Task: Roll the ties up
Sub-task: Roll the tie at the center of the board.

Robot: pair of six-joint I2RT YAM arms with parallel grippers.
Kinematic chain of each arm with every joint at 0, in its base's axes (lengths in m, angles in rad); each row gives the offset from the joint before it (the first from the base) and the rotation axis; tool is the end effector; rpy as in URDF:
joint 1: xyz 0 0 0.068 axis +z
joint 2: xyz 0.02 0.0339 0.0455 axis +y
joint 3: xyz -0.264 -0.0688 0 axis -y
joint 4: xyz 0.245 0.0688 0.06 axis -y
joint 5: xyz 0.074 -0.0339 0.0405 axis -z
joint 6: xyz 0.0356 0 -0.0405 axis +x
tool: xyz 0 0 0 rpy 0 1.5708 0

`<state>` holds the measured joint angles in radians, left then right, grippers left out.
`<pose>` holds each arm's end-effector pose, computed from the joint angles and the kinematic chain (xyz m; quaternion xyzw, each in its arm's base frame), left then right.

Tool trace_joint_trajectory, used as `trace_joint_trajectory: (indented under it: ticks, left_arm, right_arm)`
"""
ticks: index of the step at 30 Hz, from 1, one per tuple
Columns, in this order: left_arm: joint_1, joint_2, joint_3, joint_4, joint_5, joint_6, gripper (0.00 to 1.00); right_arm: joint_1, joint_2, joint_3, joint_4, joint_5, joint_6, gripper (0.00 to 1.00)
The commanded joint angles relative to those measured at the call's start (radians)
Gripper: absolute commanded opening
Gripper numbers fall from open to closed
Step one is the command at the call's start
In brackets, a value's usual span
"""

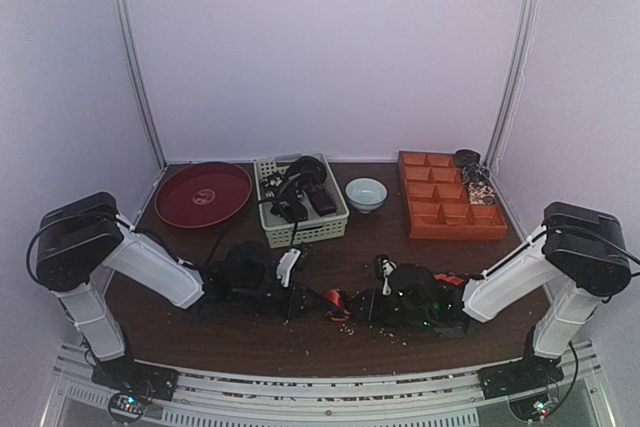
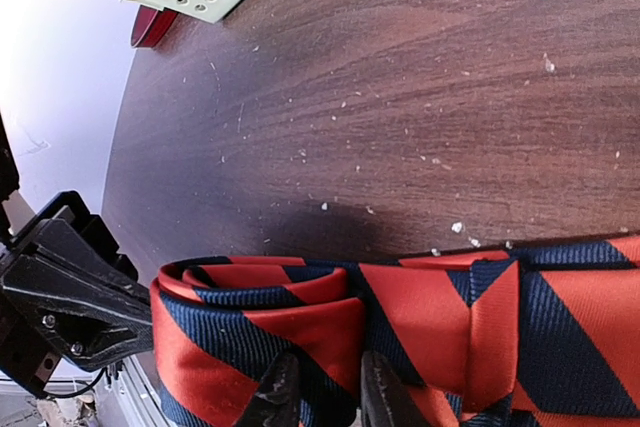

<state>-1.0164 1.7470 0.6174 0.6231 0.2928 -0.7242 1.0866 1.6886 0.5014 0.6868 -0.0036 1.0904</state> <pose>0.1595 -0.2772 0.1251 0.1973 0.8326 -0.4648 0.2275 0.1370 0.2607 0.1183 0.0007 0.8602 0.4526 0.2352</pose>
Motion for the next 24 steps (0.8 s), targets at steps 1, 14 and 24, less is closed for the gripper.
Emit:
trace_joint_trajectory:
  ticks: [1, 14, 24]
  left_arm:
    - [-0.008, -0.013, 0.024, -0.051, -0.054, -0.003, 0.0]
    - [-0.008, 0.012, -0.015, -0.105, -0.144, -0.001, 0.0]
    - [-0.018, 0.046, 0.038, 0.071, 0.031, 0.051, 0.0]
  right_arm:
    - [-0.007, 0.012, -0.007, -0.027, 0.015, -0.043, 0.23]
    - [-0.02, 0.034, 0.011, -0.032, -0.007, -0.079, 0.23]
    - [-0.041, 0.011, 0.0, -0.061, -0.01, -0.112, 0.24]
